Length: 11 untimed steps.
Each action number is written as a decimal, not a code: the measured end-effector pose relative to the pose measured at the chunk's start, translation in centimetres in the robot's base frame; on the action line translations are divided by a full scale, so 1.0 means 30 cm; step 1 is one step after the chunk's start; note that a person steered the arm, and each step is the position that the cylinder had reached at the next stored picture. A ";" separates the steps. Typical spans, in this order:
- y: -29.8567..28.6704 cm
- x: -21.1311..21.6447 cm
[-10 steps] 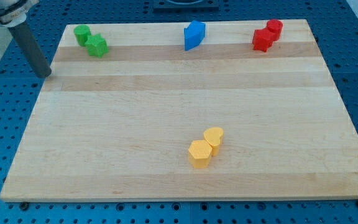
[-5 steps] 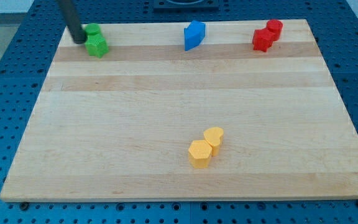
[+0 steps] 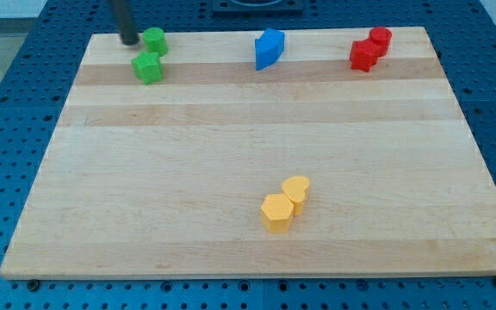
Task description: Drag the green blocks to the top center
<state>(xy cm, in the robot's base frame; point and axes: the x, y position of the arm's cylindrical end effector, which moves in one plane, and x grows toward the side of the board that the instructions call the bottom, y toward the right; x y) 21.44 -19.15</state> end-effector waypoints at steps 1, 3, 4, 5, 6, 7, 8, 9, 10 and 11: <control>0.174 0.049; 0.084 0.106; 0.191 0.152; 0.327 0.139; 0.341 0.171; 0.320 0.330; 0.183 0.458; -0.168 0.450; -0.278 0.329; -0.114 0.263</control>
<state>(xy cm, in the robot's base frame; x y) 29.33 -22.57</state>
